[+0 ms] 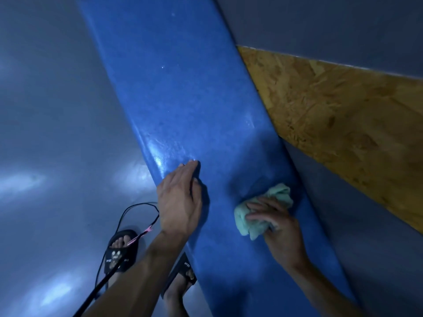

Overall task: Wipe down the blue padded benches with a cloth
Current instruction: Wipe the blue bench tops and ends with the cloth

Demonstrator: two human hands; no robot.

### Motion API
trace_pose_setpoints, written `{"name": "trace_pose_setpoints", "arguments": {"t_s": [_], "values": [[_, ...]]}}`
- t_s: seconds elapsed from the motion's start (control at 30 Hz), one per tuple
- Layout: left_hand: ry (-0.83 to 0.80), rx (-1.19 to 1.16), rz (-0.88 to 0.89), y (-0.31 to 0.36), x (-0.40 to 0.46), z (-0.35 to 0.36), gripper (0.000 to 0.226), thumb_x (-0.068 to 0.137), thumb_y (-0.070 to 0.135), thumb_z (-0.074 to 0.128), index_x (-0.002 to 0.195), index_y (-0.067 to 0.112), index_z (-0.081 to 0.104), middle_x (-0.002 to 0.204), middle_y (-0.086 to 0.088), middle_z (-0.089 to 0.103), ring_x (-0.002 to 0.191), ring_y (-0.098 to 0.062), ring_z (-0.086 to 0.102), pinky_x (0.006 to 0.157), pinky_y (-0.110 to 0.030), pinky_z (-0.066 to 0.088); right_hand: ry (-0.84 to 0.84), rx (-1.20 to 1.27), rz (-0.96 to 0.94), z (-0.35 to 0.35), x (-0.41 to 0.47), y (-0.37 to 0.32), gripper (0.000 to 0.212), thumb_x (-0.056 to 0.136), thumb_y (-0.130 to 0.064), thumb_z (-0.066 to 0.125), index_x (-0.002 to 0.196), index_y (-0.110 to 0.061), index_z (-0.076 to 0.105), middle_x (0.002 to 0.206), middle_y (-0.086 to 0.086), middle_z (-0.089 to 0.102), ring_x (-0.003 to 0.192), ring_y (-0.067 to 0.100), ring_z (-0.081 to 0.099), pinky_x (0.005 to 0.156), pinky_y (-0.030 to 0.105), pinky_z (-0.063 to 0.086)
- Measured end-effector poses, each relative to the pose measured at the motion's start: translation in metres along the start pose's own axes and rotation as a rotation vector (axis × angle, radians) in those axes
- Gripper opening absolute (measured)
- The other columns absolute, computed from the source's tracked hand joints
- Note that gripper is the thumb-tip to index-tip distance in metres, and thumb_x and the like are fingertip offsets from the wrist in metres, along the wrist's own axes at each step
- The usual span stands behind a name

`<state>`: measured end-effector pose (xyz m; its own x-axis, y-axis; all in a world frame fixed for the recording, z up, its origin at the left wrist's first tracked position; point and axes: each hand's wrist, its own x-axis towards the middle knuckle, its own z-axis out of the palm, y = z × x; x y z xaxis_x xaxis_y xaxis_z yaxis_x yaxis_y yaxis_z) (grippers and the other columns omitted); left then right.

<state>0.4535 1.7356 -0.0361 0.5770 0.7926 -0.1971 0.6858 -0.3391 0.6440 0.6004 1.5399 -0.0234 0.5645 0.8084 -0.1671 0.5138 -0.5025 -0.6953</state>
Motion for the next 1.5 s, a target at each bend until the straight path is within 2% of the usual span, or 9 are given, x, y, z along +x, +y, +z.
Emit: {"name": "trace_pose_setpoints", "arguments": {"t_s": [0.13,0.27,0.33,0.5,0.73,0.83,1.07,1.23,1.5], "values": [[-0.008,-0.001,0.011,-0.004,0.0,0.0,0.039,0.093,0.021,0.039,0.128,0.019,0.057,0.122,0.0,0.066,0.11,-0.028,0.059,0.094,-0.045,0.045,-0.008,0.047,0.057,0.017,0.063,-0.025,0.033,0.068,0.014,0.058,0.082,-0.009,0.077,0.102,0.006,0.071,0.094,0.004,0.061,0.088,0.01,0.044],[-0.021,0.03,0.042,-0.007,-0.001,-0.001,0.04,0.093,0.019,0.041,0.13,0.018,0.056,0.122,0.0,0.065,0.11,-0.028,0.059,0.093,-0.045,0.045,0.074,0.005,-0.138,0.048,0.166,-0.061,0.019,0.065,0.0,0.053,0.065,-0.009,0.07,0.077,0.01,0.072,0.079,0.024,0.063,0.08,0.035,0.044],[-0.036,0.035,0.073,-0.006,-0.002,-0.002,0.039,0.092,0.017,0.042,0.128,0.017,0.056,0.123,0.001,0.064,0.11,-0.028,0.058,0.093,-0.045,0.045,0.152,0.011,-0.158,0.061,0.194,-0.069,0.025,0.061,0.003,0.054,0.07,-0.011,0.074,0.085,0.007,0.074,0.088,0.025,0.064,0.088,0.028,0.044],[0.005,0.031,0.108,-0.003,-0.003,-0.003,0.038,0.091,0.012,0.047,0.128,0.012,0.058,0.13,-0.003,0.063,0.114,-0.027,0.057,0.098,-0.039,0.044,0.127,0.009,-0.224,0.051,0.144,-0.041,0.036,0.071,0.004,0.052,0.092,-0.01,0.078,0.109,0.003,0.073,0.108,0.024,0.061,0.106,0.034,0.042],[0.028,-0.017,-0.029,0.01,-0.005,0.0,0.042,0.094,0.019,0.043,0.134,0.015,0.058,0.134,-0.004,0.063,0.122,-0.029,0.054,0.106,-0.044,0.042,0.017,-0.002,-0.098,0.026,0.004,-0.009,0.045,0.063,0.016,0.06,0.088,-0.017,0.077,0.113,-0.011,0.071,0.118,0.012,0.056,0.1,0.029,0.047],[0.028,-0.016,-0.026,0.009,-0.004,-0.003,0.042,0.094,0.018,0.044,0.134,0.016,0.058,0.127,-0.003,0.066,0.114,-0.029,0.057,0.101,-0.042,0.044,0.04,0.041,-0.099,0.039,0.038,-0.027,0.029,0.068,-0.002,0.055,0.085,-0.012,0.076,0.104,0.003,0.072,0.108,0.012,0.057,0.099,0.03,0.045],[-0.014,-0.042,0.042,-0.001,-0.005,-0.008,0.042,0.099,0.016,0.045,0.141,0.016,0.051,0.128,-0.004,0.063,0.113,-0.021,0.051,0.092,-0.019,0.032,0.129,-0.008,-0.162,0.072,0.184,-0.09,0.03,0.06,0.004,0.052,0.074,-0.012,0.074,0.077,0.009,0.069,0.08,0.03,0.061,0.072,0.043,0.053],[-0.031,-0.087,0.086,0.006,-0.01,-0.005,0.04,0.097,0.016,0.044,0.136,0.012,0.052,0.122,-0.004,0.062,0.118,-0.026,0.05,0.105,-0.042,0.04,0.127,0.023,-0.28,0.052,0.105,-0.039,0.042,0.076,0.005,0.044,0.101,-0.007,0.076,0.116,0.007,0.071,0.114,0.031,0.059,0.106,0.04,0.043],[-0.131,-0.065,0.163,0.024,-0.013,0.02,0.042,0.097,0.019,0.043,0.137,0.012,0.051,0.132,-0.008,0.059,0.127,-0.037,0.048,0.107,-0.052,0.038,0.059,-0.14,0.014,-0.038,-0.104,0.061,0.052,0.069,0.019,0.053,0.105,-0.012,0.073,0.128,-0.002,0.063,0.123,0.02,0.055,0.104,0.037,0.044]]}}
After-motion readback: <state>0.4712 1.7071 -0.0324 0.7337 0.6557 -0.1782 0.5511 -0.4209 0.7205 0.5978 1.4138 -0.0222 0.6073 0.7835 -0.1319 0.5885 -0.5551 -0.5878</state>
